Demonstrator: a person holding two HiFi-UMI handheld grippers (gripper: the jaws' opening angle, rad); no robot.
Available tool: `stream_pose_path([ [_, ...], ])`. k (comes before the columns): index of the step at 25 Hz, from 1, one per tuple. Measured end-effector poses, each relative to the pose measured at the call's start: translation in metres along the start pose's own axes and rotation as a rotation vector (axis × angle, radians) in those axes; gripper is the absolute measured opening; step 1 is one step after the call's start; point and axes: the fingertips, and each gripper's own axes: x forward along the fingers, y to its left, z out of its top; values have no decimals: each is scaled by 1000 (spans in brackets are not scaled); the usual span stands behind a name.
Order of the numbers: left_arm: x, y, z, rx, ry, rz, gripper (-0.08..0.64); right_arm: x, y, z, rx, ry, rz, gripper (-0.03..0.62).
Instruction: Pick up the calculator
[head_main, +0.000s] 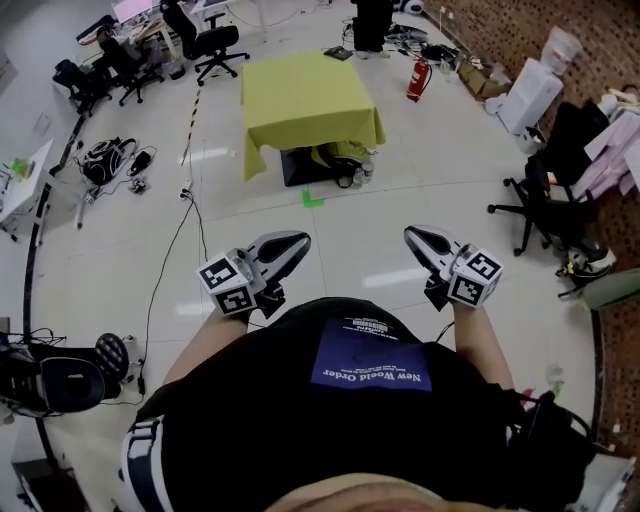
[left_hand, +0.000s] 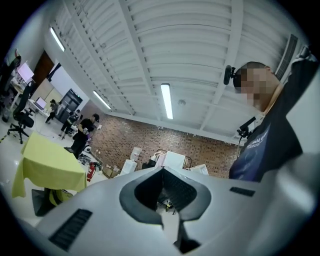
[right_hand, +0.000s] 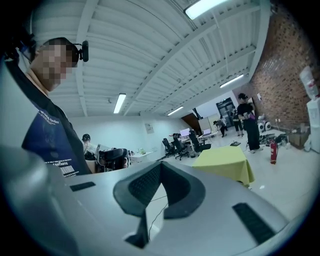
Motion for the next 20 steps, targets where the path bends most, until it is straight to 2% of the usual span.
stream_pose_path([
  [7, -19, 100, 54, 14, 15, -51, 6, 96, -30, 35, 13, -34, -50, -12],
  [11, -36, 154, 75, 11, 25, -63, 6, 148, -49, 42, 42, -55, -67, -12],
  [16, -30, 204, 78, -16, 25, -42, 6, 186, -81, 43, 54, -25, -49, -6],
  [20, -14, 238, 75, -27, 35, -8, 6, 201, -124, 45, 77, -28, -40, -6],
])
